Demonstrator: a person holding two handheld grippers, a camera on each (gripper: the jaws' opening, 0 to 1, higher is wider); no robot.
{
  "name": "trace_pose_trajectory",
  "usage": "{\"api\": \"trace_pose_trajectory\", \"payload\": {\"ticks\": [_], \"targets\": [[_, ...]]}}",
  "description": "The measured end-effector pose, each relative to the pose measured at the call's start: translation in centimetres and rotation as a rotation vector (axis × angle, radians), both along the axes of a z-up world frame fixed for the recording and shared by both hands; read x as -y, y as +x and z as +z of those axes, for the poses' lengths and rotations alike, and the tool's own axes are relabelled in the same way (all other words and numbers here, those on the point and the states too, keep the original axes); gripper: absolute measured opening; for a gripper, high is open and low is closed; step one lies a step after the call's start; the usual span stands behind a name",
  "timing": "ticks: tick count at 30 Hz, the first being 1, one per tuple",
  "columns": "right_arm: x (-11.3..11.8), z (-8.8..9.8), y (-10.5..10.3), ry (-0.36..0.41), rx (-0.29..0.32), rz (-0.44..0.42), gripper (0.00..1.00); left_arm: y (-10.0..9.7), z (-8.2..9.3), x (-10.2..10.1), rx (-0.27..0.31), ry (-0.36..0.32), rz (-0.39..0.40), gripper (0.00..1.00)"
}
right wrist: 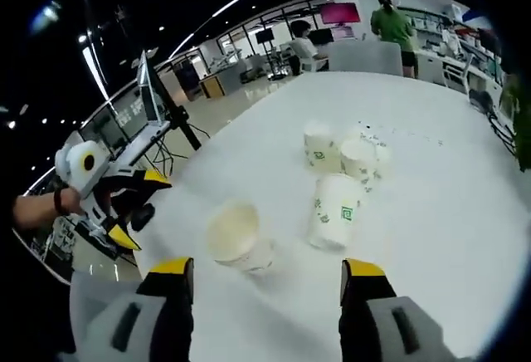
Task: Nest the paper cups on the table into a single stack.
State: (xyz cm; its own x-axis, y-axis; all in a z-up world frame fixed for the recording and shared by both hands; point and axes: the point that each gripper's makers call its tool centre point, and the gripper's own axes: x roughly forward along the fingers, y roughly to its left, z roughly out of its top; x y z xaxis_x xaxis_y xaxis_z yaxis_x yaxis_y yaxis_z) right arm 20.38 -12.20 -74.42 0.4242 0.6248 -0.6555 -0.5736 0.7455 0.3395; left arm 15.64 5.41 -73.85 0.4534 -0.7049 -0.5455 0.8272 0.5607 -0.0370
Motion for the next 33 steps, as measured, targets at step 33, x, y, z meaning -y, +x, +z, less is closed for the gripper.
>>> {"api": "trace_pose_trajectory", "payload": {"ticks": [33], "targets": [[0.2,-3.8,7.0,-0.024,-0.114,-0.183,0.68,-1.3,0.0,-1.2,-0.015,-0.015,0.081,0.67]]}}
